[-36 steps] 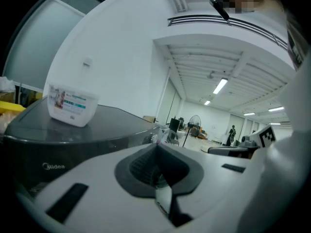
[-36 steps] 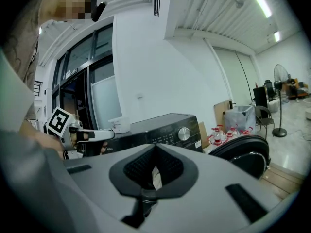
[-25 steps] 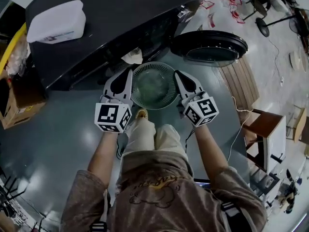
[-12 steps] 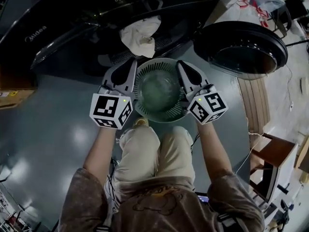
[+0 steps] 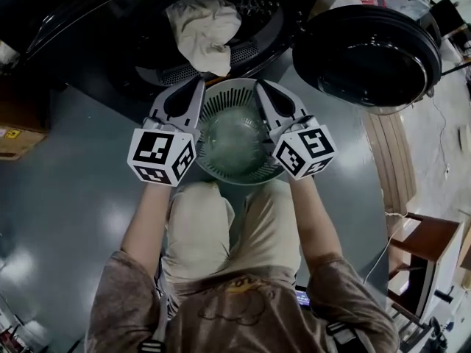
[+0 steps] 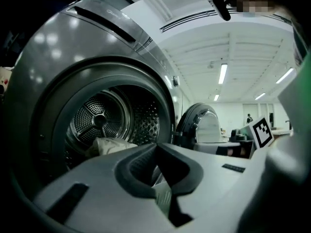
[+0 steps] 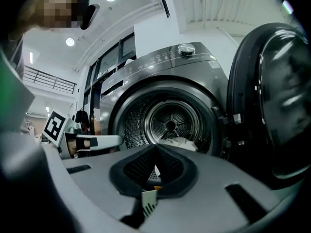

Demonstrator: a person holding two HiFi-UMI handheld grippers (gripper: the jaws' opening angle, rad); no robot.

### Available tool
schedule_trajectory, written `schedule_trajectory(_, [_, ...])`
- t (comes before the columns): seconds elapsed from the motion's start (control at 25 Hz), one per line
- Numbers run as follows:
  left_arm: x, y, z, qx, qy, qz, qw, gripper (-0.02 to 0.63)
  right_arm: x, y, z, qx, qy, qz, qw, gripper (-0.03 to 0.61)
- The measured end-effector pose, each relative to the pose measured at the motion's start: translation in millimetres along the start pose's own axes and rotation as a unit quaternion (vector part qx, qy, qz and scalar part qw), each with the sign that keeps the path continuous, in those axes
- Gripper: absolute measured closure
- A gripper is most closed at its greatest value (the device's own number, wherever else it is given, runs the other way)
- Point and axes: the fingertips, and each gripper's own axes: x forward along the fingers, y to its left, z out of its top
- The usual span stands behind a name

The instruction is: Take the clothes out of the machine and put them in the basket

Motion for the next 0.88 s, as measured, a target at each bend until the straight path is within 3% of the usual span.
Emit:
schedule_trajectory(0.28, [-8.5,-17.3,19.6,0.022,0.001,-0.01,0.9997,0.606,-18.0,8.0,4.3,-0.002,-0.008,0.008,1.0,0.581])
schedule_trajectory(0.44, [-22.8,-12.6,29.6,-0.002,-0.015,0.021,0.9997,0.606,-23.2,15.9,8.9,-0.006,-0.01,0.017,1.0,0.581])
schedule_trajectory(0.88, [-42.4,-19.2,8.8,0.007,-0.011,0.031,0.9994,0.606,-30.4,24.3,-5.8,-0.017,0.011,0.032,0.999,0.581])
